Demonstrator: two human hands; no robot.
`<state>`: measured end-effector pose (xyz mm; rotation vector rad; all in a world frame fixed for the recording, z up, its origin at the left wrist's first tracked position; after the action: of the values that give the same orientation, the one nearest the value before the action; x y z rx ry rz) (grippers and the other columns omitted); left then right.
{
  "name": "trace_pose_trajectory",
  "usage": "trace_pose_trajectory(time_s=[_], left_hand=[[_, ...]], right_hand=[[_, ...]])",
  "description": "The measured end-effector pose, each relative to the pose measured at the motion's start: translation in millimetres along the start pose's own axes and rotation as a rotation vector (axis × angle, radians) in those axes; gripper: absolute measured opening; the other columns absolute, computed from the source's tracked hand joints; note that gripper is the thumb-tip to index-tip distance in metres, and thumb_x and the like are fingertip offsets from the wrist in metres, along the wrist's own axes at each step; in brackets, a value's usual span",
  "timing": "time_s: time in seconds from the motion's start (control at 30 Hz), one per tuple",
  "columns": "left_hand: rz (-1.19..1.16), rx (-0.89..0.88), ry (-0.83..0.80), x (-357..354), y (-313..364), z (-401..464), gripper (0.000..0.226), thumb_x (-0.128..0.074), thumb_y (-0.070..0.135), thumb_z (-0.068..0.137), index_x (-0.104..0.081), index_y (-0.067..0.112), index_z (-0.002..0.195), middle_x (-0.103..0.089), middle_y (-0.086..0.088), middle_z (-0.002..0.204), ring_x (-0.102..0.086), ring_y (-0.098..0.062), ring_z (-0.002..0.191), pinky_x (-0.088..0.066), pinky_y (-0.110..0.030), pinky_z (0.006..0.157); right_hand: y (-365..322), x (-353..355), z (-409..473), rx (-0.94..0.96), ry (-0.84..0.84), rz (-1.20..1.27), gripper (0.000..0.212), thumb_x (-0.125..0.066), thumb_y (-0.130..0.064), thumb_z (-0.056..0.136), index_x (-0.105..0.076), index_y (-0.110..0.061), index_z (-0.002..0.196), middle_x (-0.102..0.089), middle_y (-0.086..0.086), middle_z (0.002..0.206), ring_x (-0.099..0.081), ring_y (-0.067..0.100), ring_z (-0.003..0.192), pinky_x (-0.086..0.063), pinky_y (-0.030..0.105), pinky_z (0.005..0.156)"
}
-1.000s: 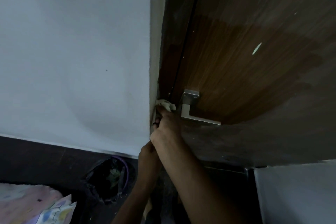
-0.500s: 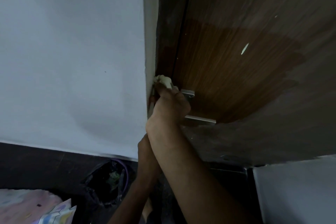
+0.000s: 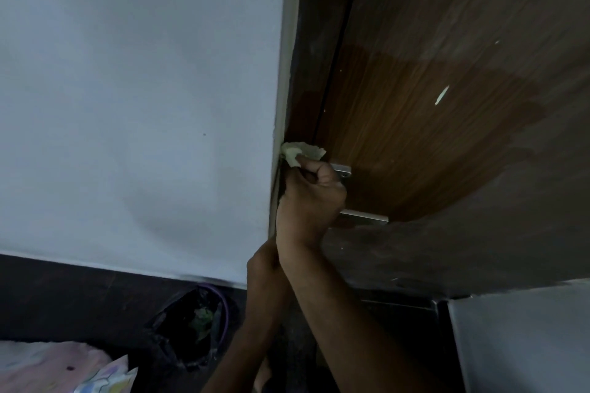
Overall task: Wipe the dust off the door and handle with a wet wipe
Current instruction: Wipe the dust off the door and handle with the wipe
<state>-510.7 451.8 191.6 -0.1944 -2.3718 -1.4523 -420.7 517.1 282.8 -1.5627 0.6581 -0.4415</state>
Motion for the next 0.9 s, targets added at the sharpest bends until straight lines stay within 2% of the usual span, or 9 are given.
trace_pose_trajectory(time_s=[0.2, 0.3, 0.4, 0.5, 0.57, 0.67, 0.77, 0.83, 0.9], left_hand=[[0.041, 0.003, 0.009, -4.0, -9.9, 5.5, 0.043, -0.056, 0.005, 0.098, -0.044, 0.027, 0.063, -0.046, 0.010, 0.063, -0.043, -0.005, 0.059, -0.033, -0.015, 0.050], [0.066, -0.029, 0.011, -7.0, -12.8, 3.1, 0.039, -0.058, 0.001, 0.095, -0.049, 0.018, 0.060, -0.047, 0.007, 0.056, -0.048, -0.002, 0.050, -0.031, -0.013, 0.044], [0.079, -0.113, -0.020, -5.7, -10.2, -0.5, 0.054, -0.056, 0.002, 0.092, -0.051, 0.032, 0.048, -0.052, 0.008, 0.046, -0.053, 0.007, 0.046, -0.034, -0.009, 0.042], [0.045, -0.110, -0.055, -0.6, -22.6, -0.5, 0.040, -0.055, 0.008, 0.093, -0.071, 0.036, 0.069, -0.069, 0.012, 0.062, -0.060, 0.004, 0.052, -0.036, -0.008, 0.046], [-0.002, -0.076, -0.013, 13.4, -39.1, -1.3, 0.034, -0.054, 0.008, 0.094, -0.076, 0.032, 0.082, -0.072, 0.012, 0.067, -0.065, -0.002, 0.056, -0.045, -0.016, 0.047], [-0.084, -0.010, 0.081, 42.1, -64.2, -8.3, 0.030, -0.054, 0.012, 0.092, -0.075, 0.033, 0.086, -0.076, 0.010, 0.074, -0.071, -0.020, 0.067, -0.058, -0.039, 0.061], [-0.080, 0.016, 0.173, 75.6, -91.4, -20.4, 0.024, -0.055, 0.024, 0.091, -0.075, 0.036, 0.091, -0.075, 0.018, 0.078, -0.070, -0.007, 0.070, -0.056, -0.023, 0.061], [-0.018, 0.018, 0.273, 101.7, -111.3, -28.1, 0.018, -0.057, 0.024, 0.094, -0.074, 0.028, 0.091, -0.073, 0.012, 0.075, -0.065, -0.003, 0.069, -0.048, -0.010, 0.058], [0.057, 0.041, 0.388, 127.7, -136.0, -37.8, 0.021, -0.055, 0.022, 0.098, -0.072, 0.014, 0.088, -0.071, 0.005, 0.079, -0.058, -0.002, 0.062, -0.042, -0.010, 0.058]], right_hand=[[5.3, 2.8, -2.3, -0.059, 0.022, -0.109, 0.019, -0.064, 0.008, 0.082, -0.077, -0.002, 0.092, -0.077, 0.013, 0.089, -0.073, 0.026, 0.086, -0.059, 0.046, 0.084], [-20.5, -1.6, 0.1, 0.075, -0.008, -0.082, 0.022, -0.066, 0.008, 0.079, -0.076, -0.011, 0.085, -0.077, 0.009, 0.082, -0.073, 0.022, 0.078, -0.061, 0.044, 0.077], [-37.0, 2.9, 3.3, 0.153, -0.077, -0.009, 0.029, -0.069, 0.006, 0.078, -0.075, -0.021, 0.082, -0.076, 0.012, 0.078, -0.069, 0.020, 0.067, -0.060, 0.037, 0.065], [-22.8, 28.2, 5.2, 0.119, -0.108, -0.036, 0.020, -0.077, 0.000, 0.077, -0.075, -0.017, 0.087, -0.073, 0.003, 0.069, -0.062, 0.006, 0.056, -0.048, 0.021, 0.049], [0.6, 47.2, -2.4, 0.081, -0.121, -0.127, 0.019, -0.082, -0.008, 0.074, -0.076, -0.023, 0.084, -0.074, -0.001, 0.069, -0.062, 0.003, 0.055, -0.046, 0.017, 0.048], [47.4, 64.8, -17.9, -0.045, -0.182, -0.248, 0.022, -0.083, -0.012, 0.073, -0.075, -0.033, 0.074, -0.072, -0.002, 0.065, -0.060, 0.006, 0.053, -0.044, 0.024, 0.049], [87.9, 68.2, -35.3, -0.161, -0.281, -0.386, 0.017, -0.082, -0.017, 0.069, -0.074, -0.030, 0.077, -0.069, 0.003, 0.062, -0.057, 0.013, 0.053, -0.044, 0.031, 0.054], [110.0, 52.2, -52.3, -0.219, -0.467, -0.512, 0.012, -0.081, -0.018, 0.067, -0.073, -0.023, 0.075, -0.067, -0.001, 0.056, -0.056, 0.013, 0.049, -0.044, 0.030, 0.050], [135.9, 25.9, -77.5, -0.296, -0.703, -0.644, 0.012, -0.081, -0.010, 0.069, -0.070, -0.015, 0.070, -0.061, -0.003, 0.047, -0.051, 0.014, 0.041, -0.041, 0.026, 0.045]])
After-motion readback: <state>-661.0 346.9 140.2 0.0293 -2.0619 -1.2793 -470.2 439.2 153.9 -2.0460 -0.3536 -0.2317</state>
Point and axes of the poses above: each hand's wrist, its own z-axis towards the middle knuckle, its own x-axis out of the back of the hand, y = z × x, the point moved 7 cm from there along z, towards the middle knuckle
